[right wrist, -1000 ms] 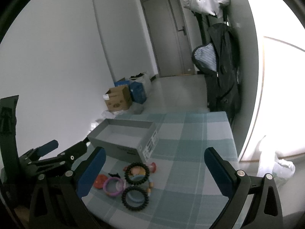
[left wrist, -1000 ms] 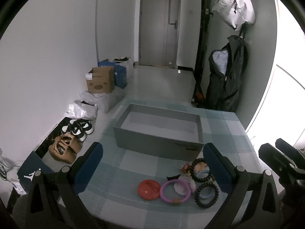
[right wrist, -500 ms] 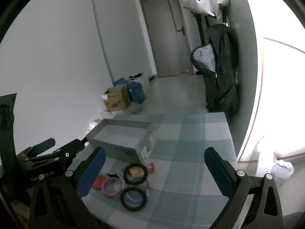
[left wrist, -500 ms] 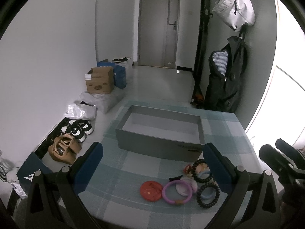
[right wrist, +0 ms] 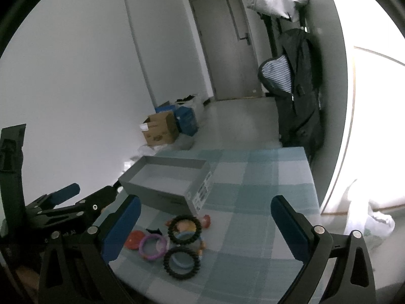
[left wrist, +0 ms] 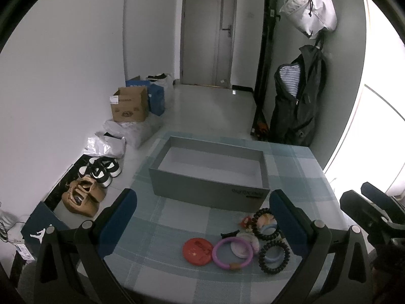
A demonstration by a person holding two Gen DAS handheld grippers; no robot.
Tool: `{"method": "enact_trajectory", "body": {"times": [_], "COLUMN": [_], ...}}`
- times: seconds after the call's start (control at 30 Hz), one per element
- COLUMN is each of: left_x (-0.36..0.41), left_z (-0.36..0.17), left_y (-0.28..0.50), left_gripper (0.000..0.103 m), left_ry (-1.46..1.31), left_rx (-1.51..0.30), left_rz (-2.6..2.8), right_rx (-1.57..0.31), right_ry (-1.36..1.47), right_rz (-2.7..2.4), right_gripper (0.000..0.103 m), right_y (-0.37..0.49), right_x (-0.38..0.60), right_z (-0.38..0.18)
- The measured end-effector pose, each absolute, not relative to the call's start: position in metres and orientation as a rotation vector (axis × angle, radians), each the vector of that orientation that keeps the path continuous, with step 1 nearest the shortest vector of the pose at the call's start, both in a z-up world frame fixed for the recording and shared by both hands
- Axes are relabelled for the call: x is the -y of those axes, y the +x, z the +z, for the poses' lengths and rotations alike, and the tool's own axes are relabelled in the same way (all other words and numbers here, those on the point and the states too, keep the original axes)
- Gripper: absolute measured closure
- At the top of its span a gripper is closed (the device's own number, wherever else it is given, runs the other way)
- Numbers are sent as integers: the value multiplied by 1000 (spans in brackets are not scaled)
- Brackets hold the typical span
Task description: Organize jewelry
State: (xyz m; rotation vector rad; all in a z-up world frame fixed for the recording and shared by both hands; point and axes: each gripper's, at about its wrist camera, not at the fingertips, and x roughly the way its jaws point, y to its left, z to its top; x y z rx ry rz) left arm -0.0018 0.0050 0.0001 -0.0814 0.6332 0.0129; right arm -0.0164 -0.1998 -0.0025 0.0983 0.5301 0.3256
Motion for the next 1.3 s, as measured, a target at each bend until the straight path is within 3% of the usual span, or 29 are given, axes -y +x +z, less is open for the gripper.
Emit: {"method": "enact_trajectory", "body": {"times": [0.53, 0.97, 1.13, 1.3], "left_x": [-11, -37, -48, -53], "left_z": [0, -16, -23, -30], "left_y": [5, 27, 34, 38], "left_gripper": [1, 2, 2, 2], "left_ry": [-131, -214, -224, -215], "left_rx": [-671, -786, -814, -844], "left_rz": [-29, -68, -46, -33], "right_rx": [-646, -853, -924, -994], "right_ry": [136, 218, 239, 245], "right_rz": [395, 478, 487, 484], "right_gripper": [11, 26, 37, 57], "right_y": [6, 41, 55, 67], "right_x": [191, 181, 179, 174], "right_z": [-20, -58, -72, -86]}}
